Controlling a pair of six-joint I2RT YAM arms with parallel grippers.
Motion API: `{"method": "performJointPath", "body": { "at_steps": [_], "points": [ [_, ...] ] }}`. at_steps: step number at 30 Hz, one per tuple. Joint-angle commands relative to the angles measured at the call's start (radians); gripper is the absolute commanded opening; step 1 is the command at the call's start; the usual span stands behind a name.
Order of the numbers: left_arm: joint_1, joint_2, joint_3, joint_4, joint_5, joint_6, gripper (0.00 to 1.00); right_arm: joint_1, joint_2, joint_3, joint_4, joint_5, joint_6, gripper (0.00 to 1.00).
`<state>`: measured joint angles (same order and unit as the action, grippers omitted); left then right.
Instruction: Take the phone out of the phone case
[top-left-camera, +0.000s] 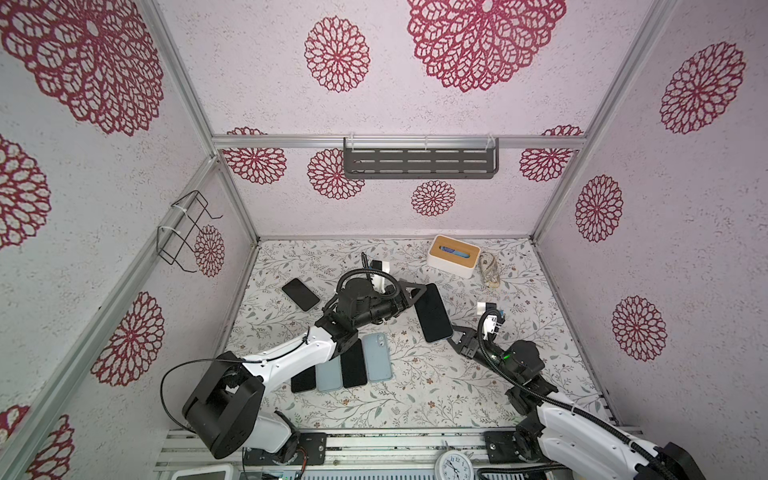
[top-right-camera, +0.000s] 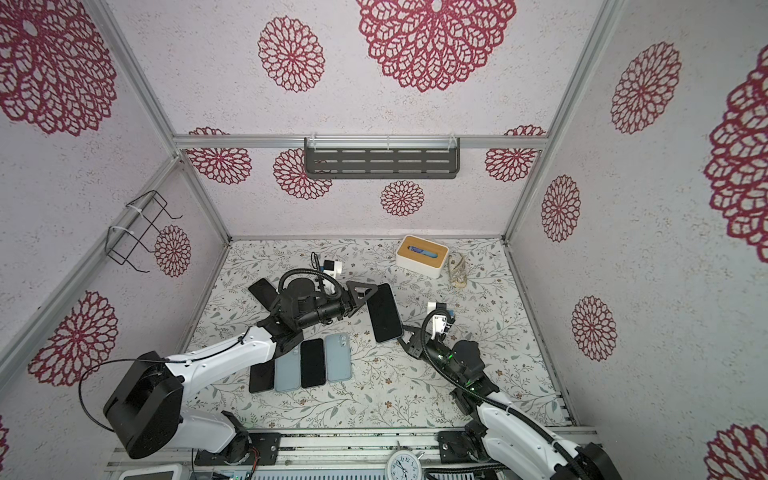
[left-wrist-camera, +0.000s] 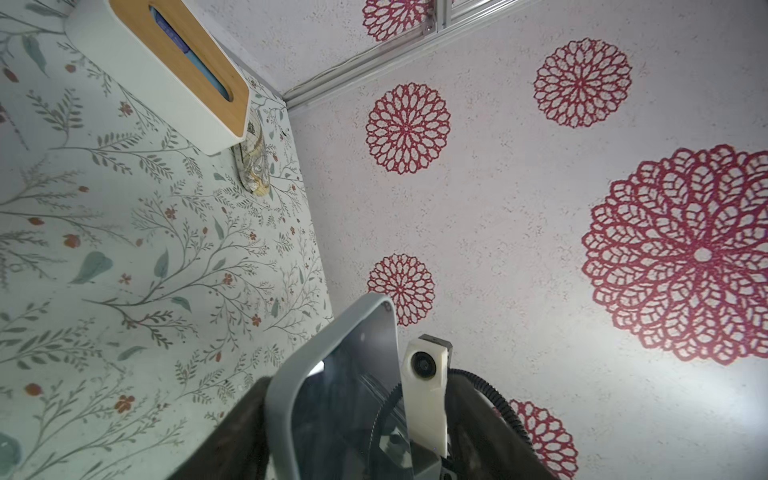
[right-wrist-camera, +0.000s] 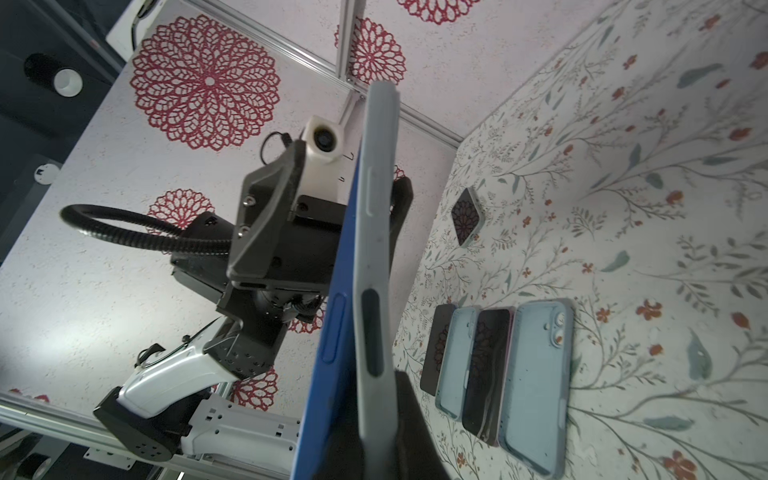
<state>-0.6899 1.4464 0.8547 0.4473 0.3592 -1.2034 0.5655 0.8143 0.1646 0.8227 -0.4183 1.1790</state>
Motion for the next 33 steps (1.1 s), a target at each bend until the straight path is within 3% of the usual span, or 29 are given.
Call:
{"method": "performJointPath", "body": {
  "at_steps": [1,8,16,21,25,33],
  "points": [
    [-0.014,0.001,0.005,-0.014,-0.049,0.102,0.77,0.0,-0.024,-0.019,0.021,0.045,0.019,0.0],
    [-0.125,-0.018,0.109,-0.314,-0.193,0.431,0.84,0.001,0.0,-0.064,0.019,0.065,0.04,0.0],
    [-0.149,0.036,0.091,-0.322,-0.207,0.458,0.83,-0.001,0.024,-0.097,0.057,0.074,0.048,0.0],
    [-0.219,0.031,0.11,-0.385,-0.202,0.576,0.83,0.0,0.033,-0.108,0.052,0.079,0.051,0.0],
    [-0.325,0.036,0.154,-0.53,-0.314,0.725,0.83,-0.001,0.032,-0.112,0.046,0.08,0.051,0.0],
    [-0.458,0.095,0.22,-0.662,-0.552,0.849,0.82,-0.001,0.031,-0.111,0.041,0.079,0.053,0.0]
  ]
}}
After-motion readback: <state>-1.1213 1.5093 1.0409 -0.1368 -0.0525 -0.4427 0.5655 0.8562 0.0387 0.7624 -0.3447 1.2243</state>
